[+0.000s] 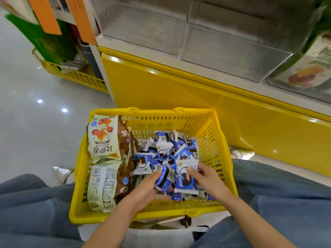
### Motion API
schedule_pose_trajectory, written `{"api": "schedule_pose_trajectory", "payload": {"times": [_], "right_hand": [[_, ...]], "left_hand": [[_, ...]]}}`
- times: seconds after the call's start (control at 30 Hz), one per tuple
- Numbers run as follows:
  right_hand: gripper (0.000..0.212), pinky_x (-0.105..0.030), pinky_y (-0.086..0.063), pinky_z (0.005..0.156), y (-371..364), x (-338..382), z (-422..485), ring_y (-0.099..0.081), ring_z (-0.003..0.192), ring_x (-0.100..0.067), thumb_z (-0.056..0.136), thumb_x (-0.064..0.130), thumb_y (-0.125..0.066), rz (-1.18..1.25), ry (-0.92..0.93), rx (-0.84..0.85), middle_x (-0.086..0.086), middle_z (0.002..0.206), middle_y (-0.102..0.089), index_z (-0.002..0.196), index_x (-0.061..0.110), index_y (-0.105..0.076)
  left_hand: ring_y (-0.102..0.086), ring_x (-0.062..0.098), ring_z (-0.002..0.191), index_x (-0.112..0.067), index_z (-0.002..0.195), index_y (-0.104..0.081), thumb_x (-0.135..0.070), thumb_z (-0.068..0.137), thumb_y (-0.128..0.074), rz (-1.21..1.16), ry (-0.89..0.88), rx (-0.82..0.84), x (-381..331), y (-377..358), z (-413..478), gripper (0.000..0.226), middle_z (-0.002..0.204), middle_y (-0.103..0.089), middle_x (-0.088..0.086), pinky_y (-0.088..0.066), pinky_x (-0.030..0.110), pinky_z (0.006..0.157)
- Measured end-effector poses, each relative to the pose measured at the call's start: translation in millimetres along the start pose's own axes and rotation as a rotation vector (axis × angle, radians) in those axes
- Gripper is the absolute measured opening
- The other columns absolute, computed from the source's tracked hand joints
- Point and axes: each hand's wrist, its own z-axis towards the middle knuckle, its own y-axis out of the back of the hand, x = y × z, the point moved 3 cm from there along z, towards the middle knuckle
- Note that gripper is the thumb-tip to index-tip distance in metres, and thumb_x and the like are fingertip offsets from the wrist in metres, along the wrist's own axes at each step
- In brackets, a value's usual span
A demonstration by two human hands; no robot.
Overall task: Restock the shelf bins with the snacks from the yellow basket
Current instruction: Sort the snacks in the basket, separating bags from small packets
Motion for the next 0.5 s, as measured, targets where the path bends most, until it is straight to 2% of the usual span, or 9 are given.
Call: {"api": "schedule_pose_trajectory", "payload": {"times": [0.1,0.17,0.27,0.33,0.4,0.43,0.5], "right_hand": [[0.027,-0.037,-0.054,0.085,-26,0,3,-0.064,0.101,-0.02,0.089,0.029,-0.061,0.046,-0.049,-0.037,-0.007,0.109,-0.067,0.108,0.009,-0.06],[0.032,-0.049,-0.052,0.084,-40,1,2,-0.064,0.095,-0.034,0.087,0.031,-0.063,-0.006,-0.057,-0.119,-0.017,0.095,-0.067,0.095,0.0,-0.058],[0.032,-0.058,-0.049,0.08,-53,4,1,-0.062,0.086,-0.043,0.088,0.031,-0.062,-0.023,-0.085,-0.127,-0.028,0.084,-0.062,0.073,0.006,-0.049],[0.027,-0.05,-0.051,0.083,-54,2,3,-0.062,0.087,-0.039,0.092,0.03,-0.056,-0.025,-0.072,-0.052,-0.025,0.081,-0.06,0.073,0.012,-0.05],[0.013,-0.022,-0.05,0.077,-45,0,4,-0.06,0.09,-0.025,0.094,0.029,-0.052,-0.077,-0.026,-0.029,-0.004,0.081,-0.059,0.085,0.021,-0.055],[0.009,-0.015,-0.045,0.076,-35,-1,5,-0.058,0.097,-0.02,0.095,0.029,-0.051,-0.137,-0.004,-0.064,0.002,0.09,-0.06,0.097,0.022,-0.057],[0.029,-0.02,-0.042,0.091,-7,-9,9,-0.052,0.115,-0.018,0.094,0.027,-0.053,-0.38,0.029,-0.178,0.0,0.116,-0.059,0.12,0.016,-0.054]], "left_hand": [[-0.068,0.024,0.094,-0.016,0.117,-0.057,-0.043,0.094,-0.041,-0.047,-0.031,-0.041,0,-6,-6,0.039,0.105,-0.071,0.008,-0.057,0.039,0.07],[-0.068,0.02,0.097,-0.021,0.116,-0.059,-0.05,0.087,-0.047,-0.036,-0.054,-0.036,0,-6,-11,0.041,0.105,-0.071,0.003,-0.055,0.038,0.078],[-0.062,0.016,0.107,-0.022,0.121,-0.055,-0.047,0.073,-0.069,0.155,-0.062,-0.047,0,-2,-19,0.056,0.114,-0.067,0.0,-0.044,0.04,0.1],[-0.062,0.013,0.106,-0.021,0.119,-0.058,-0.035,0.073,-0.075,0.254,-0.095,-0.053,-2,1,-20,0.051,0.11,-0.069,-0.003,-0.042,0.04,0.103],[-0.064,0.011,0.103,-0.023,0.118,-0.059,-0.031,0.075,-0.075,0.277,-0.112,-0.045,-5,1,-20,0.046,0.106,-0.07,-0.006,-0.045,0.036,0.1],[-0.062,0.011,0.103,-0.024,0.119,-0.058,-0.034,0.075,-0.075,0.291,-0.108,-0.058,-6,0,-19,0.049,0.107,-0.068,-0.007,-0.044,0.036,0.099],[-0.055,0.009,0.104,-0.024,0.119,-0.053,-0.042,0.073,-0.073,0.333,-0.103,-0.101,-6,2,-12,0.053,0.109,-0.062,-0.013,-0.04,0.035,0.099]]}}
